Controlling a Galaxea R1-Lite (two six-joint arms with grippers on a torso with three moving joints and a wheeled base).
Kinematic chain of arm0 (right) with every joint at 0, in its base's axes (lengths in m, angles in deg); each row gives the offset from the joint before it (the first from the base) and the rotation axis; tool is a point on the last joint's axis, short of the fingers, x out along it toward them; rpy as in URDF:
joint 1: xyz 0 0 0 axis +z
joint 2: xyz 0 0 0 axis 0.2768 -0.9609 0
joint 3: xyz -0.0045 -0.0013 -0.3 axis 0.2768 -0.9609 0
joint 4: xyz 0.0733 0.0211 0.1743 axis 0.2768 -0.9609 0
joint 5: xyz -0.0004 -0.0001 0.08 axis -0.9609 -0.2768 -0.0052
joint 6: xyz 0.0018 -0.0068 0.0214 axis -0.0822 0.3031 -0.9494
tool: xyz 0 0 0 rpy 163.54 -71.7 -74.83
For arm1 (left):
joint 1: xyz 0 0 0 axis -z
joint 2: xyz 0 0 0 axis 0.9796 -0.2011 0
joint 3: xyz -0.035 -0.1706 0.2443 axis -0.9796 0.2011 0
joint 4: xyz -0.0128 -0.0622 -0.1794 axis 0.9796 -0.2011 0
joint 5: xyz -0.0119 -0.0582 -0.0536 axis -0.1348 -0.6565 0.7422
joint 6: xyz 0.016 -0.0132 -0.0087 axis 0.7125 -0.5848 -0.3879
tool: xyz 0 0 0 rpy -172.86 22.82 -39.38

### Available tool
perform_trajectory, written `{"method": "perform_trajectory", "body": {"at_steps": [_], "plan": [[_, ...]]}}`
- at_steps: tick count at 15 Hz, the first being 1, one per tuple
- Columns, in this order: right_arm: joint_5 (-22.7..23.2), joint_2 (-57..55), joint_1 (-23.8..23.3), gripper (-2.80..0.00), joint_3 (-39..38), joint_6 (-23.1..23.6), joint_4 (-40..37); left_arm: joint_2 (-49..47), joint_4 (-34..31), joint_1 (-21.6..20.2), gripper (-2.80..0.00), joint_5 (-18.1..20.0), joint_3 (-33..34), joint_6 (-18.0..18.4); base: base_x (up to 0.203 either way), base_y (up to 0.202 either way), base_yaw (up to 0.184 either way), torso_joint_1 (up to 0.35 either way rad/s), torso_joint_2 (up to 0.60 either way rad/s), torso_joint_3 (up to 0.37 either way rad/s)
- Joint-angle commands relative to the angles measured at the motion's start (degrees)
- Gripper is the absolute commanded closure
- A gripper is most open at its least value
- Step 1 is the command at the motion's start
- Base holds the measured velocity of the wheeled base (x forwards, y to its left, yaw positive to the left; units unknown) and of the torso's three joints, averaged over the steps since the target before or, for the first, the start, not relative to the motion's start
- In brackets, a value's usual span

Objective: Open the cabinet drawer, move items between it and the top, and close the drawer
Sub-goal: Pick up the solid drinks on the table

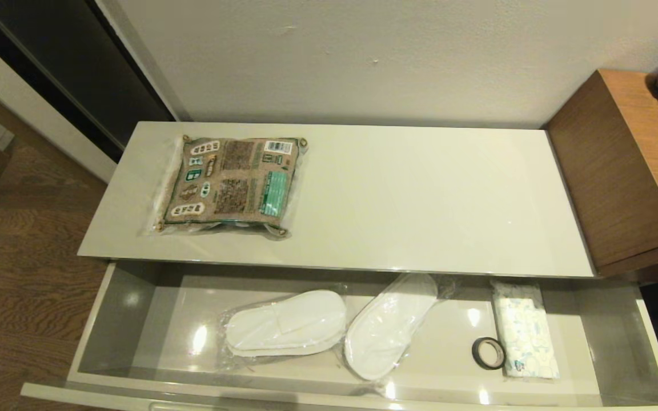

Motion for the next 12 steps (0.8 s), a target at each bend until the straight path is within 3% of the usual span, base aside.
{"method": "perform_trajectory", "body": {"at_steps": [1,3,5,8,10,12], "plan": [[0.05,-0.07,0.00,0.00,0.00,0.02,-0.02,-11.71,-4.91,-0.33,0.00,-1.28,-13.54,-6.97,0.000,0.000,0.000,0.000,0.00,0.000],[0.05,-0.07,0.00,0.00,0.00,0.02,-0.02,-24.08,-12.35,-0.37,0.00,-1.70,-23.49,-10.54,0.000,0.000,0.000,0.000,0.00,0.000],[-0.04,-0.07,0.00,0.00,0.00,0.02,-0.02,-32.17,-17.29,-0.47,0.00,-1.10,-27.54,-2.26,0.000,0.000,0.000,0.000,0.00,0.000],[0.05,-0.07,0.00,0.00,0.00,0.02,-0.02,-44.06,-17.67,-0.63,0.00,-2.44,-31.19,12.60,0.000,0.000,0.000,0.000,0.00,0.000],[0.05,-0.07,0.00,0.00,0.00,0.02,-0.02,-53.01,-13.60,-0.15,0.00,-7.44,-33.23,18.53,0.000,0.000,0.000,0.000,0.00,0.000],[0.05,-0.07,0.00,0.00,0.00,0.02,-0.02,-65.04,-5.28,0.35,0.00,-13.16,-36.56,27.95,0.000,0.000,0.000,0.000,0.00,0.000]]}}
